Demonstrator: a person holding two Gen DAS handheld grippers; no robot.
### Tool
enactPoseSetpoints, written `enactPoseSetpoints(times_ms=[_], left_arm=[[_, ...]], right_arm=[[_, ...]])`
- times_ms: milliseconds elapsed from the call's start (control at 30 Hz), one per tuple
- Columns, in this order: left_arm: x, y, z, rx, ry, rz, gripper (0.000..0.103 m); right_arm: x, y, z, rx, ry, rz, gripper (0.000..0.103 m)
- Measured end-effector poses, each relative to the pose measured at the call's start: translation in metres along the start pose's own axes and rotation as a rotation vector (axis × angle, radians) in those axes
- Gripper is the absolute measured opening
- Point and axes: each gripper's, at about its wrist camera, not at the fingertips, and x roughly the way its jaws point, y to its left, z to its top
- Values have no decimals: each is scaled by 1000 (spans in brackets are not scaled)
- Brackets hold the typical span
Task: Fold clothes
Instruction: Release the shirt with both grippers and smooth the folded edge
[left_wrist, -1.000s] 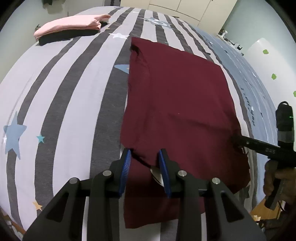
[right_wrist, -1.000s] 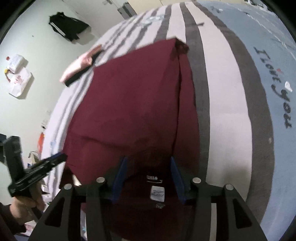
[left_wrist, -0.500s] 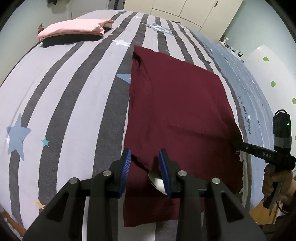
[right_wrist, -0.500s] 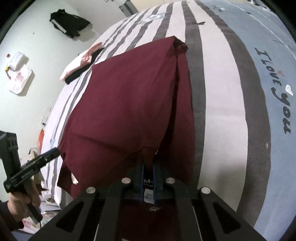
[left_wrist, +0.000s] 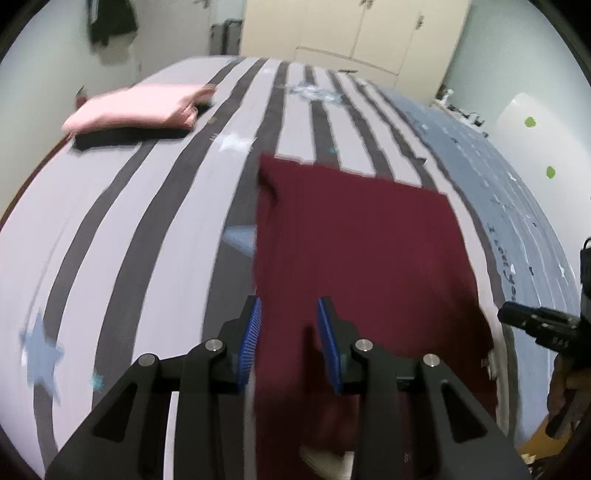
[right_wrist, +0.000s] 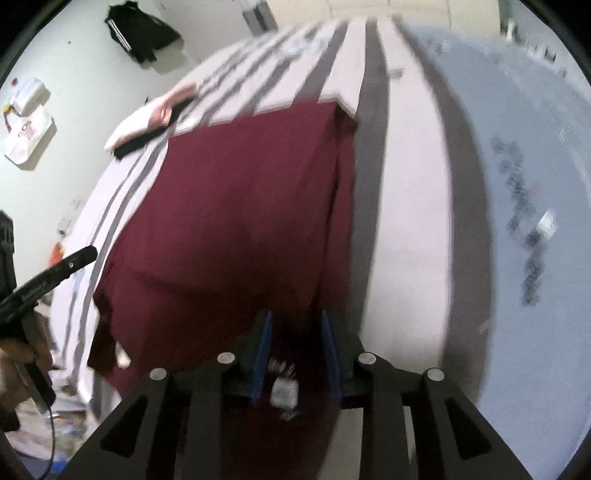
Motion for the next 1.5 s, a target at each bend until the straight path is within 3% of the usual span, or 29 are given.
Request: enactPoseSetpoints(times_ms=[100, 267, 500, 567, 667, 767, 833, 900, 967, 1033, 1100, 1233, 1400, 1433, 1500], left_arm=[[23, -14, 24, 57, -25, -20, 28], [65, -29, 57, 127, -33, -30, 28], [109, -21, 106, 80, -81, -33, 28], [136, -14, 106, 63, -30, -8, 28], [156, -6, 101, 58, -9, -14, 26], [153, -11, 103, 75, -10, 4, 26], [138, -5, 112, 26, -44, -22, 26], [131, 2, 120, 10, -80, -4, 26], [143, 16, 121, -1, -33, 55, 26], [161, 29, 114, -29, 27, 40, 27], [162, 27, 110, 20, 4, 46, 27], [158, 31, 114, -3, 14, 23, 27], [133, 35, 120, -1, -13, 16, 27], [126, 36, 119, -5, -18, 11, 27], [113, 40, 117, -12, -28, 2, 27]], right_arm=[[0, 2, 23, -12, -71, -39, 25], [40, 20, 81, -53, -151, -30, 25], [90, 22, 153, -66, -224, -48, 25], [104, 22, 165, -63, -223, -54, 25], [132, 18, 169, -86, -183, -91, 22], [143, 10, 164, -77, -178, -68, 22], [137, 5, 167, -64, -181, -53, 19], [128, -1, 170, -41, -196, -46, 19], [125, -11, 172, -18, -201, -44, 19], [126, -20, 172, -9, -193, -51, 6], [132, -27, 172, -22, -178, -57, 0], [129, -40, 177, 35, -186, -17, 0], [117, -53, 180, 38, -203, -65, 0], [114, -59, 181, 49, -205, -91, 9], [107, -71, 182, 79, -206, -123, 9]])
